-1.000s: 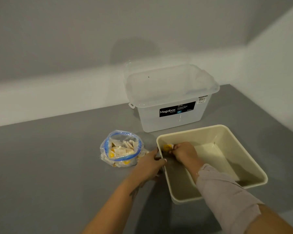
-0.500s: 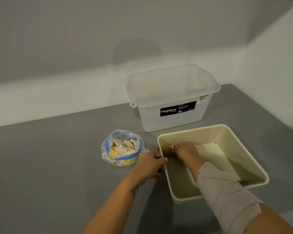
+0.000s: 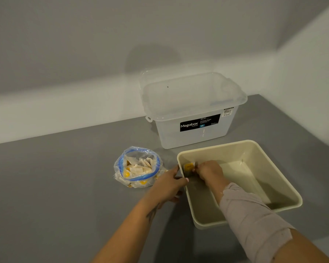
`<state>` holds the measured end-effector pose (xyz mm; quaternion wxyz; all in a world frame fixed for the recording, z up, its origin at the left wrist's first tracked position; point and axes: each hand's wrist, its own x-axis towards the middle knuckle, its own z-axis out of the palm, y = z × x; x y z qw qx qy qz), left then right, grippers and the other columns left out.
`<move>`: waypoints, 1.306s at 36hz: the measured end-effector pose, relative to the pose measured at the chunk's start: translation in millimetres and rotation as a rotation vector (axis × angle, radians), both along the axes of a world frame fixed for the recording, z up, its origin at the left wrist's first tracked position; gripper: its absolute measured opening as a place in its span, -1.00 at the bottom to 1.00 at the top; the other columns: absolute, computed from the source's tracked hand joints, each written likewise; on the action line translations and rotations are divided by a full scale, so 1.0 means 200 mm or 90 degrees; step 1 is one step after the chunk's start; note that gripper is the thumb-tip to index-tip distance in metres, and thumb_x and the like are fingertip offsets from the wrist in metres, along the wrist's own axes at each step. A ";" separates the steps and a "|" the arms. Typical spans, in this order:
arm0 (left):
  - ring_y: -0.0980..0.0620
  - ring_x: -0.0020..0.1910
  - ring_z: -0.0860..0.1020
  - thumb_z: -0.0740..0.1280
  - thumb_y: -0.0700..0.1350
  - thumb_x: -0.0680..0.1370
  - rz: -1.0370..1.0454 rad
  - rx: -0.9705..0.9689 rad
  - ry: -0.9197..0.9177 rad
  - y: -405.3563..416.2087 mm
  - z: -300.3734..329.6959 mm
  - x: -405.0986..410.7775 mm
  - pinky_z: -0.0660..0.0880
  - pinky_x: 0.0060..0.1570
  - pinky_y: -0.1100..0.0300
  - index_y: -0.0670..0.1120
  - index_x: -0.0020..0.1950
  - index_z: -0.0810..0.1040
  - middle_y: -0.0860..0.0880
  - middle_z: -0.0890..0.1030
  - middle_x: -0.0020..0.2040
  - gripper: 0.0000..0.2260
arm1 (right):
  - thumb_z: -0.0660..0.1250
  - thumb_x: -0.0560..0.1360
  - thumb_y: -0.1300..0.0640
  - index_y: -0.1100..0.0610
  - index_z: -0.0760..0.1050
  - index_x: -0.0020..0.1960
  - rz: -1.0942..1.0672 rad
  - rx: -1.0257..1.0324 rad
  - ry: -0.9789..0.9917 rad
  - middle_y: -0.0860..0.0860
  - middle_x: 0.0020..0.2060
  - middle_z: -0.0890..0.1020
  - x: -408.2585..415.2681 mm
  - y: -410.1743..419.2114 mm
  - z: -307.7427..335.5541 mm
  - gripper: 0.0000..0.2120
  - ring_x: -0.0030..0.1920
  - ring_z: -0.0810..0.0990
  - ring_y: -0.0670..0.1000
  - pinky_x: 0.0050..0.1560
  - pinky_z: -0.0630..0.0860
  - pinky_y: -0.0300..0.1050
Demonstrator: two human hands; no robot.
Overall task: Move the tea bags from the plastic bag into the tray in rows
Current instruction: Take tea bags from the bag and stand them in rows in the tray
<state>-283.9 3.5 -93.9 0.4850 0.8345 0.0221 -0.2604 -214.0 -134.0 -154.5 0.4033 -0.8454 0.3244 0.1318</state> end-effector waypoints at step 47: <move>-0.01 -0.10 0.48 0.13 -0.02 0.64 -0.181 0.461 -0.356 0.71 0.18 0.52 0.39 -0.11 0.19 -0.06 0.23 0.41 -0.10 0.54 -0.01 -0.78 | 0.36 0.49 0.11 -0.08 0.61 -0.15 0.370 -0.084 -0.213 -0.09 -0.09 0.64 0.02 0.52 0.42 -0.89 -0.08 0.59 -0.07 -0.01 0.55 -0.16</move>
